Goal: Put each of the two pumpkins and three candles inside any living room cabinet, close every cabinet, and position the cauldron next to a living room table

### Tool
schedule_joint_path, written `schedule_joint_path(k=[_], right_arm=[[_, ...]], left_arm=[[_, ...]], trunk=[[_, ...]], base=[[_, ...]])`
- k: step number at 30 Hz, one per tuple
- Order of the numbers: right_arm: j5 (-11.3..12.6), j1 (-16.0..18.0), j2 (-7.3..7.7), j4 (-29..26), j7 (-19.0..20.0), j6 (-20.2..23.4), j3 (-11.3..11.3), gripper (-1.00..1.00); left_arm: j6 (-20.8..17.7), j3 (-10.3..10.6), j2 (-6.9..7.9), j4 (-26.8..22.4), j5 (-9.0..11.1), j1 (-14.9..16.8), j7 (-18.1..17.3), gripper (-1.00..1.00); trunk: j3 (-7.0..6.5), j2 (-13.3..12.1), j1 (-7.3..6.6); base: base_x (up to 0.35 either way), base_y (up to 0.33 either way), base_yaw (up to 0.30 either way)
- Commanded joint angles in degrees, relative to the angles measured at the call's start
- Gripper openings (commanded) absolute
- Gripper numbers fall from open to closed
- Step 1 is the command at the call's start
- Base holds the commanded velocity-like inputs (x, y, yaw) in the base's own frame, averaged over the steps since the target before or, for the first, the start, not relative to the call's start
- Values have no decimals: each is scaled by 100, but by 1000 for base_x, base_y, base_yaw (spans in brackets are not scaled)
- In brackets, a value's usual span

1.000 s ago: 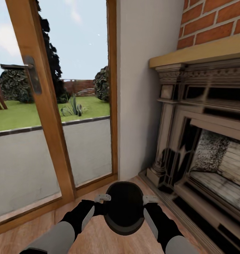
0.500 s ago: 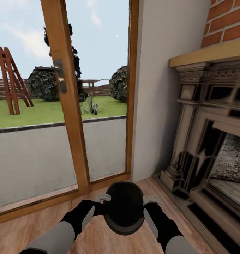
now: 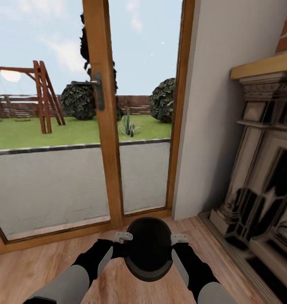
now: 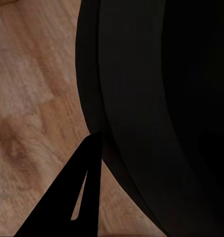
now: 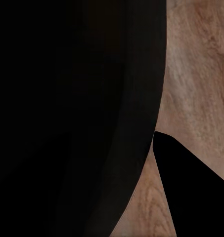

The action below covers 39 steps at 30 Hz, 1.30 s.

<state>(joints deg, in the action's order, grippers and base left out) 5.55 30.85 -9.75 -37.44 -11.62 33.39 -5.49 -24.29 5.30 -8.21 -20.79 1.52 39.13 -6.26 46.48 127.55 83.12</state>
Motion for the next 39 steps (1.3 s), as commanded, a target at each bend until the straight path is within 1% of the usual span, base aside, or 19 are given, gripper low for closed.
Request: schedule_joint_path(k=[1, 39], right_arm=[[192, 0, -1, -8, -40, 1, -93, -100], [192, 0, -1, -9, -42, 1, -102, -100]], left_arm=[[-32, 50, -5, -13, 112, 7, 2, -100], [-32, 52, -5, -13, 112, 7, 2, -100]], trunk=[[5, 3, -2], [5, 3, -2]], base=[[-91, 0, 289], [-7, 0, 289]])
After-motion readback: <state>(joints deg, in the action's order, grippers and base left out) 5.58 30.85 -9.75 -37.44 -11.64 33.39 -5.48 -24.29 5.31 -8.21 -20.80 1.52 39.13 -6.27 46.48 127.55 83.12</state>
